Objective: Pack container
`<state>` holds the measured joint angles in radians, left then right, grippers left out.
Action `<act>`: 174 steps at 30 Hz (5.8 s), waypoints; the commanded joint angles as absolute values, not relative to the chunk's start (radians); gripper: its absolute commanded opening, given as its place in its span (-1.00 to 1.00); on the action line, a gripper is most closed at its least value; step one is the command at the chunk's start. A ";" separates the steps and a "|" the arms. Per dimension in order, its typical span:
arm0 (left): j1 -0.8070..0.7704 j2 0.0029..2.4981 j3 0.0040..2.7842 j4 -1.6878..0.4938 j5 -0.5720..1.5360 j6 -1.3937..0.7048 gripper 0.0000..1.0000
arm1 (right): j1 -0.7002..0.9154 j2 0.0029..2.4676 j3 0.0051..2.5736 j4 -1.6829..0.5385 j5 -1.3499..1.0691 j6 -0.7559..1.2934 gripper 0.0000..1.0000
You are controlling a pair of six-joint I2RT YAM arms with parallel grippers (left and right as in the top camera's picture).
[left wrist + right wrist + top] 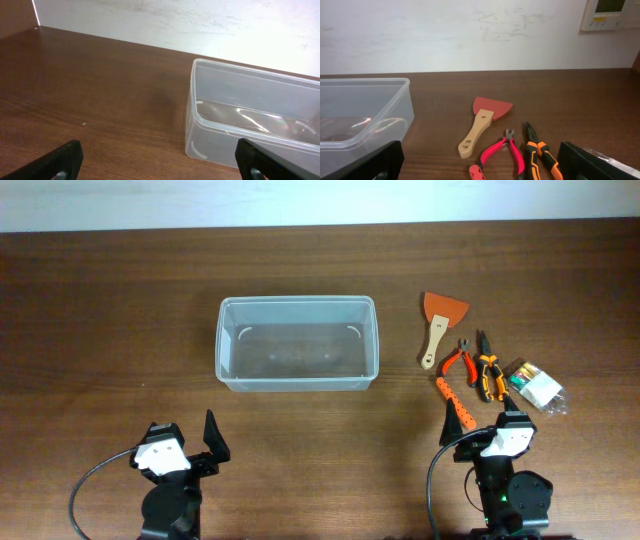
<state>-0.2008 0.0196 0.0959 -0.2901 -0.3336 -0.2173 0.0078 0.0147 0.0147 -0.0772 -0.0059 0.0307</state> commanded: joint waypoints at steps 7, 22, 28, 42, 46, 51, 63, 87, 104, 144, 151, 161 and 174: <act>-0.205 0.014 0.093 -0.292 -0.337 -0.208 0.98 | 0.006 0.004 0.006 -0.075 -0.012 0.042 0.97; -0.205 0.014 0.093 -0.292 -0.337 -0.208 0.99 | 0.006 0.004 0.006 -0.075 -0.012 0.042 0.97; -0.205 0.014 0.093 -0.292 -0.337 -0.208 0.98 | 0.006 0.004 0.006 -0.054 -0.015 0.044 0.97; -0.205 0.014 0.093 -0.292 -0.337 -0.208 0.99 | 0.005 0.308 0.281 -0.026 0.011 0.141 0.97; -0.205 0.014 0.093 -0.292 -0.337 -0.208 0.98 | 0.006 0.601 0.549 -0.123 0.011 0.135 0.97; -0.205 0.014 0.093 -0.292 -0.337 -0.208 0.99 | 0.006 1.010 1.029 -0.509 0.003 0.136 0.97; -0.205 0.014 0.093 -0.292 -0.337 -0.208 0.98 | 0.006 1.676 1.730 -0.941 -0.099 0.137 0.97; -0.205 0.014 0.093 -0.292 -0.337 -0.208 0.98 | 0.007 2.016 1.724 -0.953 0.038 0.480 0.29; -0.205 0.014 0.093 -0.292 -0.337 -0.208 0.99 | 0.066 2.169 1.717 -0.998 0.039 0.423 0.43; -0.205 0.014 0.093 -0.292 -0.337 -0.208 0.98 | 0.027 2.204 1.800 -1.022 0.038 0.293 -0.59; -0.205 0.014 0.093 -0.292 -0.337 -0.208 0.99 | 0.049 2.121 2.092 -1.103 0.019 0.116 -0.59; -0.205 0.014 0.093 -0.292 -0.337 -0.208 0.98 | 0.228 2.114 2.482 -1.379 -0.111 -0.380 -0.80; -0.205 0.014 0.093 -0.292 -0.337 -0.208 0.98 | 0.482 2.125 2.384 -1.484 -0.288 -0.929 -0.74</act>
<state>-0.2008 0.0196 0.0959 -0.2901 -0.3336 -0.2173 0.4484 2.1143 2.4203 -1.4879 -0.2401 -0.7559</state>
